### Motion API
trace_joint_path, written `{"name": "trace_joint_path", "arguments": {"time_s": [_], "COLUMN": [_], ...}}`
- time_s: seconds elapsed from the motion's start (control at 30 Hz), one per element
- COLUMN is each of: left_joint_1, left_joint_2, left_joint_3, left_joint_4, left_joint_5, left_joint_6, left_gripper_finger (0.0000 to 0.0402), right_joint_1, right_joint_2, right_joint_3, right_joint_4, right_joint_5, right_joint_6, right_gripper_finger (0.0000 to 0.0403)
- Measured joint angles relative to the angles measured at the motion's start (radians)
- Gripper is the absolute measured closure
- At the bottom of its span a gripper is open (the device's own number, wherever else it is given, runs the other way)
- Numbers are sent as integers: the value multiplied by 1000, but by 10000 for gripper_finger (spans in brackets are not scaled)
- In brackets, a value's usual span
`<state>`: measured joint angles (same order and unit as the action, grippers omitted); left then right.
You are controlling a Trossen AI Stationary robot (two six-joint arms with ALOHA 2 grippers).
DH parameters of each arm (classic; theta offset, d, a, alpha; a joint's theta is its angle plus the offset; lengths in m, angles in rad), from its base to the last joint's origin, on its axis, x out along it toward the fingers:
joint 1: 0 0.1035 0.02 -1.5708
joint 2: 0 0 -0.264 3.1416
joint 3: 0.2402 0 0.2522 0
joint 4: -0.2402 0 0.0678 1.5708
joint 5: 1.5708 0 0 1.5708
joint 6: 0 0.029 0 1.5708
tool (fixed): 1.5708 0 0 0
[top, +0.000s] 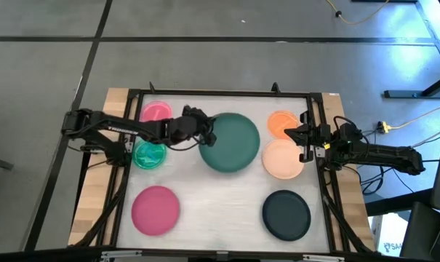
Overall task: Stack plastic plates
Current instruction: Stack the green plate on the gray plate, then stack the pink plate on the green plate
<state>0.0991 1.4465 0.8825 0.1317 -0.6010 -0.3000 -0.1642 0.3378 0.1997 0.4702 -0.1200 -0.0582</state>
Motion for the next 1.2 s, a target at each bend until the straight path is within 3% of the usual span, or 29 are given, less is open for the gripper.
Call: {"name": "trace_joint_path", "arguments": {"time_s": [0.4,0.93,1.2], "left_joint_1": [127,141,165], "left_joint_2": [134,187,187], "left_joint_3": [0,2,2], "left_joint_4": [13,-12,-45], "left_joint_5": [9,43,122], "left_joint_6": [-29,-39,-28], "left_gripper_finger": [381,379,299], "right_joint_1": [0,0,0], "right_joint_2": [0,0,0], "right_joint_3": [0,0,0], "right_joint_4": [0,0,0], "right_joint_5": [0,0,0], "right_joint_6": [0,0,0], "right_gripper_finger": [400,400,400]}}
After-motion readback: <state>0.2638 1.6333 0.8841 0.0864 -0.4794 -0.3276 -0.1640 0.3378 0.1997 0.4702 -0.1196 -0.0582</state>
